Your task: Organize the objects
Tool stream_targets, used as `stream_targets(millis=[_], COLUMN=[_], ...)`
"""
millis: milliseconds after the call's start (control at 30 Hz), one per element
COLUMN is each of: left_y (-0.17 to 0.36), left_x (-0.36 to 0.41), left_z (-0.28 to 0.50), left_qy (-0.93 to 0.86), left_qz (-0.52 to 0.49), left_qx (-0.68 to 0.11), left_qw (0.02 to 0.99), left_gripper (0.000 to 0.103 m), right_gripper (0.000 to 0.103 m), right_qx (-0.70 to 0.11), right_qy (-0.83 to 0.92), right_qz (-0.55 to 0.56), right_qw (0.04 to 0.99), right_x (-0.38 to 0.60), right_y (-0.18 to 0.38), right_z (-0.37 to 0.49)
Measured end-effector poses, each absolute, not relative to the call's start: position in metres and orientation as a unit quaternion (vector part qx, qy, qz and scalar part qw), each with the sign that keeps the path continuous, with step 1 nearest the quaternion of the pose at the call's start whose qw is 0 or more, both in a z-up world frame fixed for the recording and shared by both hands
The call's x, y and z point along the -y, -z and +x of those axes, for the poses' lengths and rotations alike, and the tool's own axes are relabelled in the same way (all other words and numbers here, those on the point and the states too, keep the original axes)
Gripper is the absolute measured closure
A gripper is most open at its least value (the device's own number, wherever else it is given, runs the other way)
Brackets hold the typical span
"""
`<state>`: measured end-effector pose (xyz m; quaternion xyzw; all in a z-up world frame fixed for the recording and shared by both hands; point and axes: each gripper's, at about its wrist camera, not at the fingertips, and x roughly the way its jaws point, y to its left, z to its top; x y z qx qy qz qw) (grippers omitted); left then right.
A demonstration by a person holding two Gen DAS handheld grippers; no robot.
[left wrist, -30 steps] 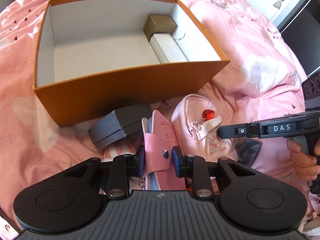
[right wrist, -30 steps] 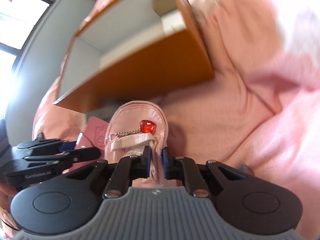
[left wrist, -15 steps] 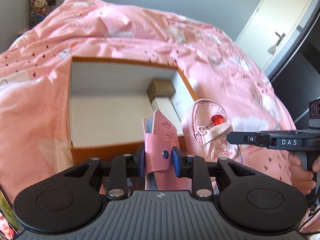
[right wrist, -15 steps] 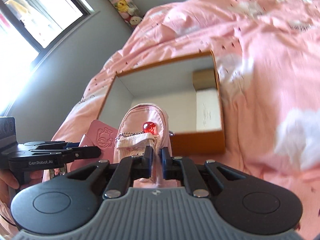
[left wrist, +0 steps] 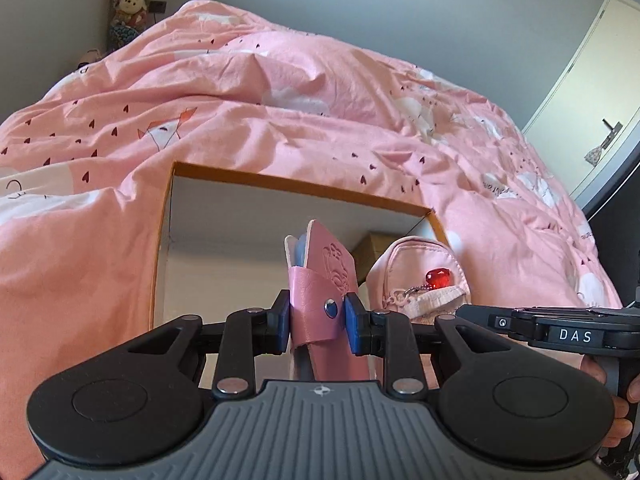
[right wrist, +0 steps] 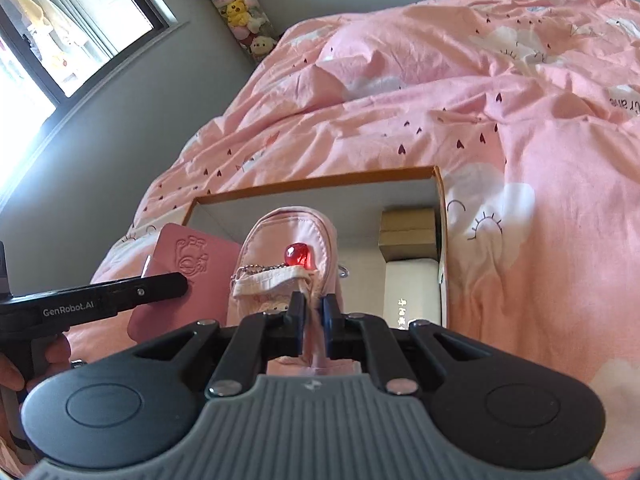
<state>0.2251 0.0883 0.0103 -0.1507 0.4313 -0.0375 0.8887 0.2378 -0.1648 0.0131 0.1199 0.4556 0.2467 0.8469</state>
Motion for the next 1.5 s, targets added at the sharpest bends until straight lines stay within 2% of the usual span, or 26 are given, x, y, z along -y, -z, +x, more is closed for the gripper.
stream_targets(millis=[333, 533, 767, 900, 1033, 1100, 1333, 1500], left_y=[0.030, 0.034, 0.036, 0.033, 0.029, 0.033, 0.064, 0.082], left_x=[-0.086, -0.085, -0.085, -0.086, -0.085, -0.083, -0.071, -0.060], left_z=[0.241, 0.246, 0.250, 0.248, 0.249, 0.253, 0.259, 0.260], left_qy=[0.016, 0.017, 0.031, 0.042, 0.066, 0.079, 0.091, 0.075], left_qz=[-0.115, -0.114, -0.134, -0.148, -0.170, -0.194, -0.287, -0.295], left_qx=[-0.486, -0.491, -0.496, -0.491, -0.484, -0.487, -0.498, -0.517], left_qw=[0.866, 0.863, 0.857, 0.857, 0.856, 0.848, 0.813, 0.800], left_gripper=[0.073, 0.072, 0.072, 0.072, 0.072, 0.073, 0.073, 0.072], right_gripper=[0.093, 0.093, 0.091, 0.081, 0.079, 0.070, 0.070, 0.070], right_qx=[-0.548, -0.574, -0.594, -0.592, -0.574, -0.552, -0.490, -0.487], right_qy=[-0.248, -0.236, -0.209, -0.208, -0.209, -0.208, -0.182, -0.182], right_qz=[0.099, 0.088, 0.022, 0.000, 0.009, 0.006, -0.043, -0.052], right_qw=[0.793, 0.779, 0.776, 0.779, 0.792, 0.807, 0.852, 0.853], right_x=[0.139, 0.131, 0.110, 0.100, 0.107, 0.111, 0.125, 0.134], right_y=[0.063, 0.083, 0.095, 0.096, 0.080, 0.067, 0.036, 0.037], right_z=[0.269, 0.277, 0.276, 0.275, 0.270, 0.265, 0.253, 0.248])
